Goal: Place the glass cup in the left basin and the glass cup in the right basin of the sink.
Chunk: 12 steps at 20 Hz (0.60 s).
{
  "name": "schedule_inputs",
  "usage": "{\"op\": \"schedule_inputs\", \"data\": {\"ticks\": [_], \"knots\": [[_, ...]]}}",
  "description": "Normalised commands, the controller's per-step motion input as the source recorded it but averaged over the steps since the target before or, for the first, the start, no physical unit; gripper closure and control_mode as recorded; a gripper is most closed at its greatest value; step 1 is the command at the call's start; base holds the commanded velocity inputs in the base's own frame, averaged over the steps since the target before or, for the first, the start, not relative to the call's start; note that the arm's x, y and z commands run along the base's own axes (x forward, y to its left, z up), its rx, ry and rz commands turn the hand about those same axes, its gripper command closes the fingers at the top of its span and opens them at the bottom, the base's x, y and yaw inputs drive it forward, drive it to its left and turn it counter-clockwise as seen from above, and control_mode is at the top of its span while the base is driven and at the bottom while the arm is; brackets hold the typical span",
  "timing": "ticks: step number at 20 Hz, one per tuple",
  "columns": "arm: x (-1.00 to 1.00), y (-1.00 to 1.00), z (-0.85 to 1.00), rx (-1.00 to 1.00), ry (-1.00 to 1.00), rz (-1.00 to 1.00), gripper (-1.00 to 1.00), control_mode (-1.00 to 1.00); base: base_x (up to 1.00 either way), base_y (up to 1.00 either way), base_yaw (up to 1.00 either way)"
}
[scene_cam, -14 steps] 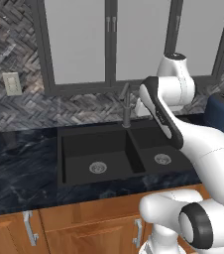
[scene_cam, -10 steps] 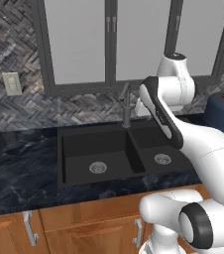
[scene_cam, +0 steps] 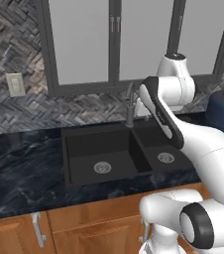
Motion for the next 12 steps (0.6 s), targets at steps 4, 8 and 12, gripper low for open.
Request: {"op": "schedule_inputs", "data": {"ticks": [4,8,12], "knots": [[0.0,0.0,0.0,0.0,0.0,0.0,-1.0,1.0,0.0,0.53,-0.07],[0.0,0.0,0.0,0.0,0.0,0.0,-1.0,1.0,0.0,0.5,-0.03],[0.0,0.0,0.0,0.0,0.0,0.0,-1.0,1.0,0.03,0.46,-0.04]]}}
